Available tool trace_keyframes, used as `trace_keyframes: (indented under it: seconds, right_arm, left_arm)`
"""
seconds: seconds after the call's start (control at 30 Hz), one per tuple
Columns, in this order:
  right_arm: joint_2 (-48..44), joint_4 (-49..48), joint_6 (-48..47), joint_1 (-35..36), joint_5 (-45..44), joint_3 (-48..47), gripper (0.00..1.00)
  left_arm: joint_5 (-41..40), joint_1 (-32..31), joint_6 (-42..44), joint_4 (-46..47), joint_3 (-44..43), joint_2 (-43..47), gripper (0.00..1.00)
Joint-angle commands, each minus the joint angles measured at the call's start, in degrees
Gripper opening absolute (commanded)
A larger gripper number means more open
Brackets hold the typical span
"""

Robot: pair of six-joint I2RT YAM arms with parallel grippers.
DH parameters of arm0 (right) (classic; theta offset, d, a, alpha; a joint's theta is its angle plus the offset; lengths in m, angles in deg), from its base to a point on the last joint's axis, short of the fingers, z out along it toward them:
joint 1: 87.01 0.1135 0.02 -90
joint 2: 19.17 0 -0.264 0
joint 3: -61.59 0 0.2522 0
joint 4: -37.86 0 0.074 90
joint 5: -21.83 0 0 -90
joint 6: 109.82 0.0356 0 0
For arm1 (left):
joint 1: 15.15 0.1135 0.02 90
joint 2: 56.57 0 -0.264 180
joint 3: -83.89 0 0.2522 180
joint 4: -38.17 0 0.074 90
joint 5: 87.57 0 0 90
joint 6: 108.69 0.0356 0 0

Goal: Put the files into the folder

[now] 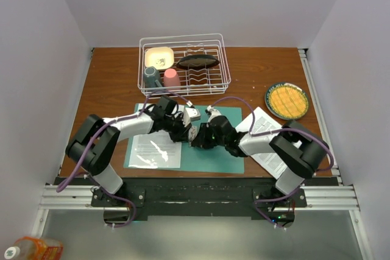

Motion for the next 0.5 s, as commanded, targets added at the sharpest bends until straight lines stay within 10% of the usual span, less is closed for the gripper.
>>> trace_keyframes:
  seconds: [0.0, 0.47]
  right_arm:
    - [4.60, 10.81, -6.40, -5.42, -3.67, -1.65, 0.20]
    - [6.71, 9.50, -6.95, -5.96, -1.04, -4.91, 0.19]
  left_arm:
    - [-2.31, 0.12, -0.77, 3.20, -1.45, -0.90, 0.17]
    - [-2.14, 3.38, -5.77, 2.60, -6.89, 3.93, 0.20]
